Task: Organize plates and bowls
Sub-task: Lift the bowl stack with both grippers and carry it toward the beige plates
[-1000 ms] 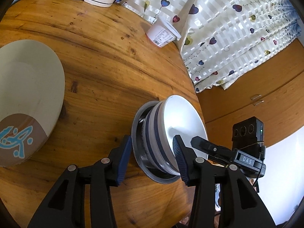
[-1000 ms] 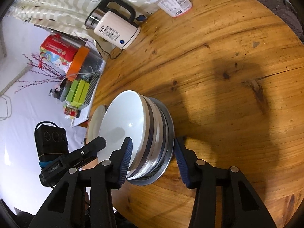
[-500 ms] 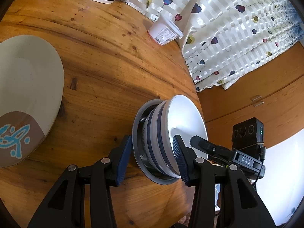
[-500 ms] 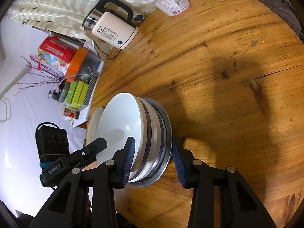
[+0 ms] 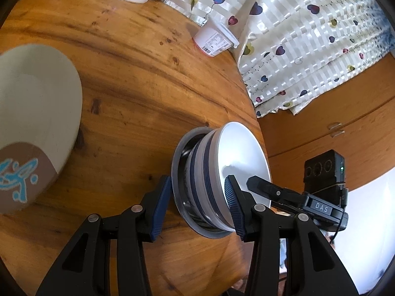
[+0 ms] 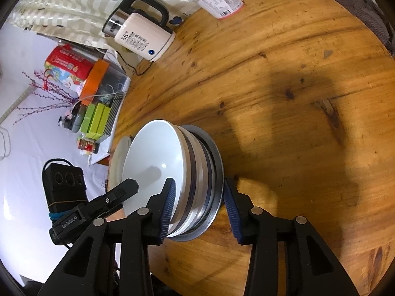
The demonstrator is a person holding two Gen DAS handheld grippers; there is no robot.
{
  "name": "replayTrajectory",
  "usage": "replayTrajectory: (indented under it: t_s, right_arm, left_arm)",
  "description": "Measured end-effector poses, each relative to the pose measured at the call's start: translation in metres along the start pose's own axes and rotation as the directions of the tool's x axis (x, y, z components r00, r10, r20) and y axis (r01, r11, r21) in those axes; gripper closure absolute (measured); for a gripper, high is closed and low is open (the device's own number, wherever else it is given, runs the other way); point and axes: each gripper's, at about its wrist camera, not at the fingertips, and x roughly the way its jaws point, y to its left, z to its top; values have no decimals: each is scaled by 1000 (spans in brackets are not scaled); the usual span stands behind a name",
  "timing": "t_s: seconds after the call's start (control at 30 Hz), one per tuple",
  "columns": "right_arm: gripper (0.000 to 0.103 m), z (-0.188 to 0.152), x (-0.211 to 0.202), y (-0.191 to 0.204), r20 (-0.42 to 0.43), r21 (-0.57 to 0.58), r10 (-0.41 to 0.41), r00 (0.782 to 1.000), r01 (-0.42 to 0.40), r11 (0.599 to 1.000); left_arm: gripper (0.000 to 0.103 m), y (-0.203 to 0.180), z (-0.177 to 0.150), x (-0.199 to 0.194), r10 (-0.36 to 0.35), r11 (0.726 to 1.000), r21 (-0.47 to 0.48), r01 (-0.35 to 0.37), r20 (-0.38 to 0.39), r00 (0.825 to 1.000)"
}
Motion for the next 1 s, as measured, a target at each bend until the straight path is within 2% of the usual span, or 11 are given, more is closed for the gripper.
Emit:
replayTrajectory:
  t_s: [0.1,0.23,0.27,0.3,0.47,0.6,0.87,1.0]
  right_arm:
    - [54,-2,-1,-4,-12,24,-6,1000,6,1000]
    - [53,-6,-5,-4,-6,24,9,1000,-8,1000]
    - [56,-6,-5,-3,-5,17,10,1000,-10,1000]
    - [63,-6,-5,-2,-5,16,19,1000,-19,1000]
    - [65,-5,-4,0,6,20,10,1000,-10,1000]
    - [71,-4,-5,1,12,16,-5,1000,5,1000]
    - [71,-2,-5,0,10,28,-15,1000,15,999]
    - [66,0,-3,1,3,22,-16,1000,16,1000]
  left_arm:
    - [57,1,-1,-1,-9,1000,-14,9,-7,1000]
    - [57,1,-3,-2,-13,1000,-17,13,-4,1000]
    - [57,1,-4,-2,-14,1000,-16,14,-1,1000]
    - [57,1,-4,-1,-13,1000,-14,13,1,1000]
    - [57,-3,-4,-1,5,1000,7,-5,1,1000]
    - [57,-6,-4,-1,19,1000,21,-19,4,1000]
    - [57,-8,0,3,32,999,32,-32,-1,999]
    - [57,-6,2,3,29,999,23,-29,-3,1000]
